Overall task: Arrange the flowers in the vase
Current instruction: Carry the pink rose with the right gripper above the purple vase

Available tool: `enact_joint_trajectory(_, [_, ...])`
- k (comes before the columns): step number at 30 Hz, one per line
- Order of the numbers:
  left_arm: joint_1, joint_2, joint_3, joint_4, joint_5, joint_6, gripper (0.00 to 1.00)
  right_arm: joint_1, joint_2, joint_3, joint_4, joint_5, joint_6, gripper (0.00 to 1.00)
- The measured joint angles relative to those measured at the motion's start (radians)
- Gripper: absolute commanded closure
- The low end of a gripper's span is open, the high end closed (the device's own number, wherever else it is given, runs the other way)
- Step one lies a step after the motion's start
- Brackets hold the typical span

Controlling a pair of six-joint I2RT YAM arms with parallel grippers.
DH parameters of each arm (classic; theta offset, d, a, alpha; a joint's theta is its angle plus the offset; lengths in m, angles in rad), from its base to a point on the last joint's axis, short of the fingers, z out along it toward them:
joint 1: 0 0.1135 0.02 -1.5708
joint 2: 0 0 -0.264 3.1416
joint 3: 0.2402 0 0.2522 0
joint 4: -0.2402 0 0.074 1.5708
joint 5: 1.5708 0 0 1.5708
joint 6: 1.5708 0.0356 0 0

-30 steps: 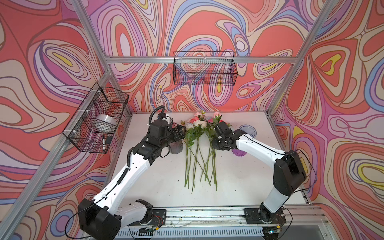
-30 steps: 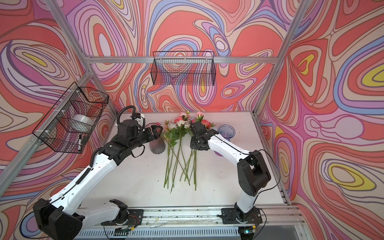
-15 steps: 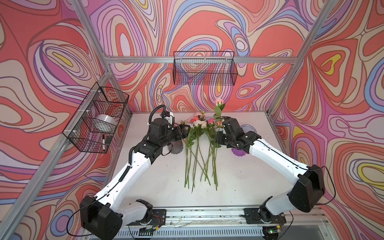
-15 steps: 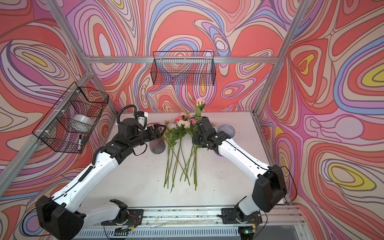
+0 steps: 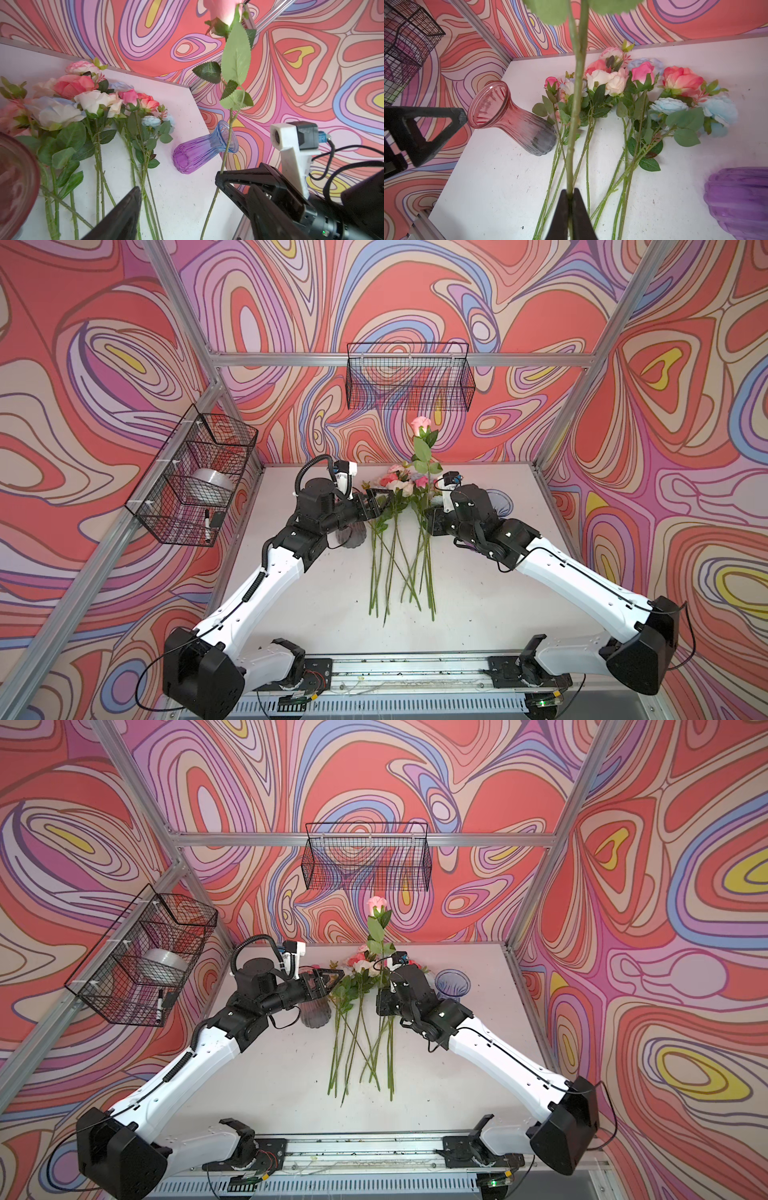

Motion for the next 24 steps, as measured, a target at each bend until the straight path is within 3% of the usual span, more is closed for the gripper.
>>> enact_joint_trajectory(8, [0.000,0.001,-0.021,0.093,0.083,-0.029,0.21,0.000,-0.048,0.010,0.026,0.089,-0.047,1.00])
enact_joint_trajectory(18, [-0.061,0.046,-0.023,0.168,0.169,-0.048,0.21,-0.003,-0.050,0.159,0.053,0.348,-0.180,1.00])
enact_joint_trajectory(24, [-0.120,0.083,-0.023,0.195,0.211,-0.071,0.21,-0.094,-0.048,0.247,0.093,0.431,-0.257,1.00])
